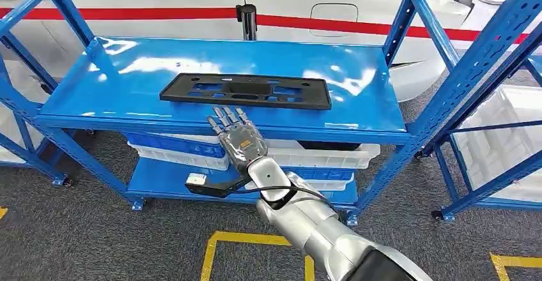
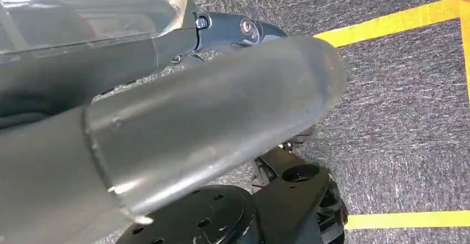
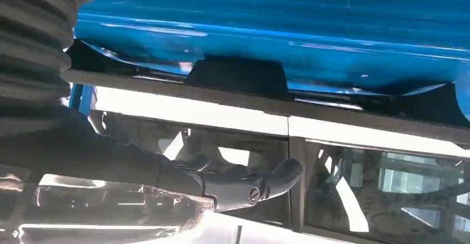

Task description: Take the parts from the cabinet and place them on the table.

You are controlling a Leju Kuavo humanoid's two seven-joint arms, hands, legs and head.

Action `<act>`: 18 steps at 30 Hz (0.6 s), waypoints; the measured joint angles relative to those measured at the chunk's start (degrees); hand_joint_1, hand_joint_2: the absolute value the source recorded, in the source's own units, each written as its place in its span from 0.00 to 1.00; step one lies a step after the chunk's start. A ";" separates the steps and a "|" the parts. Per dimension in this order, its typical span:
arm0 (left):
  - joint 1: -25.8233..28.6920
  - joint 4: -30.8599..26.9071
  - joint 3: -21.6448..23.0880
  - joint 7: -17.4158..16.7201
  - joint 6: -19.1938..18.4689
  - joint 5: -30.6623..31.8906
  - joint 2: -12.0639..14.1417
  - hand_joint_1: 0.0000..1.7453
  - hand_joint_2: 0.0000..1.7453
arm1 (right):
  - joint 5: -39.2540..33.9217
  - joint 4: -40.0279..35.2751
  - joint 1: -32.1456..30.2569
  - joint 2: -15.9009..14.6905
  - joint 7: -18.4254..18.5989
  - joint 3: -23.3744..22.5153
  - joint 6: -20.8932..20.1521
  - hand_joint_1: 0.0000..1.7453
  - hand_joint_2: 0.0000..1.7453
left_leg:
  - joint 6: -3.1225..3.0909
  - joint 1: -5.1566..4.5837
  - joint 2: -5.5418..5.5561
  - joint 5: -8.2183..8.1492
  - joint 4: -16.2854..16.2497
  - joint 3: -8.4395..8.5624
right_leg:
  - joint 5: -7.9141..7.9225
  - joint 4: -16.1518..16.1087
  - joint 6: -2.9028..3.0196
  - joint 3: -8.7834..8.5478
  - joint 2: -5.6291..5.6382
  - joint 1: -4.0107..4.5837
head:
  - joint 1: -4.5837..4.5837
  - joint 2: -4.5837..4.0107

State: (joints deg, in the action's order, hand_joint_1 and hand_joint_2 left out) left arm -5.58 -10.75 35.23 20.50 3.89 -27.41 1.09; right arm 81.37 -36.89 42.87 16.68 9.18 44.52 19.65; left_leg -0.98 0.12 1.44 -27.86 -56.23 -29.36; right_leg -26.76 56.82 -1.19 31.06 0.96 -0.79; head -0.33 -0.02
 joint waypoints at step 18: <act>-0.08 0.00 0.00 0.00 0.28 0.00 -0.13 0.00 0.00 | -0.07 0.07 -0.46 0.00 -0.55 0.00 0.66 0.00 1.00 | 0.00 0.00 0.00 0.00 0.00 0.00 | 0.00 0.00 0.00 0.00 0.00 0.00 | 0.00 0.00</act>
State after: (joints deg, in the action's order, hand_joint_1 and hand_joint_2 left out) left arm -5.65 -10.75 35.23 20.50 4.17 -27.41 0.96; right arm 81.31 -36.83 42.40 16.68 8.63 44.52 20.30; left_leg -0.98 0.12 1.44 -27.86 -56.23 -29.36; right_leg -26.76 56.82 -1.19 31.06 0.96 -0.80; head -0.33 -0.02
